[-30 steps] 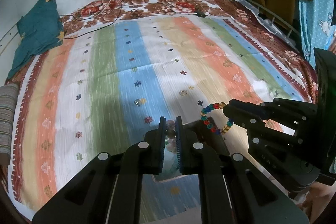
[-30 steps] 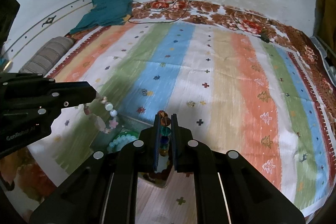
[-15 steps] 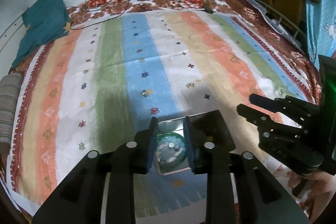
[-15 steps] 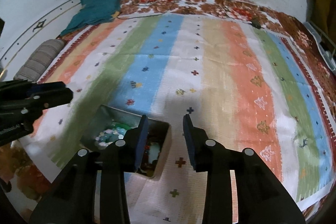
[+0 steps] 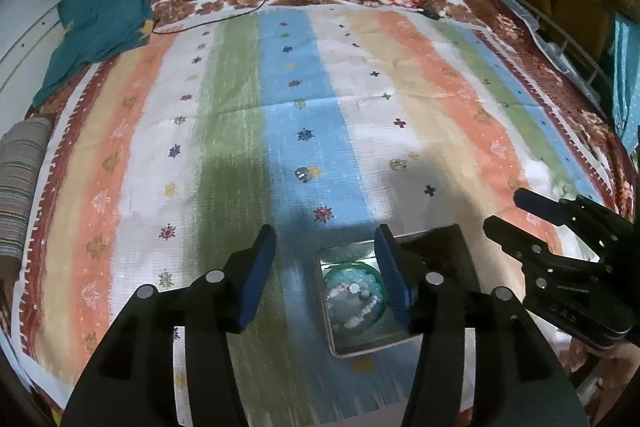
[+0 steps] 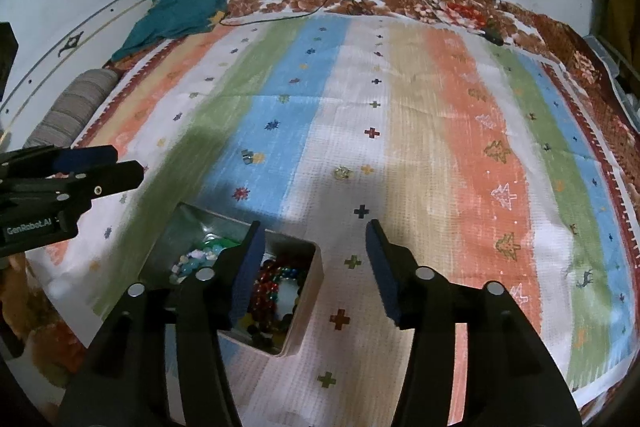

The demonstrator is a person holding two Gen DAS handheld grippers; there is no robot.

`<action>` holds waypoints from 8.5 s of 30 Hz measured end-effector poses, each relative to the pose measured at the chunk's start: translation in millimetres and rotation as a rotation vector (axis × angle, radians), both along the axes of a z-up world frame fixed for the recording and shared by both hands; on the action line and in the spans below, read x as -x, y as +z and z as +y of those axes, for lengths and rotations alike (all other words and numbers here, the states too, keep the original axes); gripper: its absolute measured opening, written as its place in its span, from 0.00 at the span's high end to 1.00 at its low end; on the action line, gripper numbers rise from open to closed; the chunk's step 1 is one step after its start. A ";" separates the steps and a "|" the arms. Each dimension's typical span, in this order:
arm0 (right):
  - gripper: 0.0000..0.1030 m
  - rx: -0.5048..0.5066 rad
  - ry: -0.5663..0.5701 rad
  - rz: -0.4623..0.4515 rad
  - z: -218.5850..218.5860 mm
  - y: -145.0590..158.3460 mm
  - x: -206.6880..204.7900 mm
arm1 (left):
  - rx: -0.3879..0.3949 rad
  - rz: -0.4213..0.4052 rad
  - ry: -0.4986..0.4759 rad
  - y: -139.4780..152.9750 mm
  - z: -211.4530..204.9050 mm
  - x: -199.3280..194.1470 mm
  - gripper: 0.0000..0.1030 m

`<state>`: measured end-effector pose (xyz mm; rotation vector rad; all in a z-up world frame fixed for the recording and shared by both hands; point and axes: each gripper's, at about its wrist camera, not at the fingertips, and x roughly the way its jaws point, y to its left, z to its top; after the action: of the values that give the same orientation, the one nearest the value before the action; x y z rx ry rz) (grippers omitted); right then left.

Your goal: Organize jewelry

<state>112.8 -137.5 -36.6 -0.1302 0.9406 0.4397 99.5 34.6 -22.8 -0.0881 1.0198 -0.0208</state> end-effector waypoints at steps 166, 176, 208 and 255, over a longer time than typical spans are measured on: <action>0.91 0.010 -0.006 -0.003 17.1 -4.7 -38.8 | -0.021 0.011 -0.107 -9.3 -25.6 -37.0 0.86; 0.91 -0.006 0.044 -0.011 22.2 2.1 -14.5 | -0.006 -0.018 -0.122 0.1 -28.6 -16.3 0.86; 0.56 -0.039 0.060 0.017 3.7 1.3 34.9 | 0.033 -0.009 -0.109 4.7 -20.1 26.6 0.49; 0.10 -0.065 0.088 -0.147 -30.9 26.5 104.4 | -0.055 -0.096 -0.146 10.8 -32.3 93.3 0.06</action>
<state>8.4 -168.4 -10.1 -0.1431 0.7777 0.5343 6.2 2.3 -12.0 0.0378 0.9285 -0.1291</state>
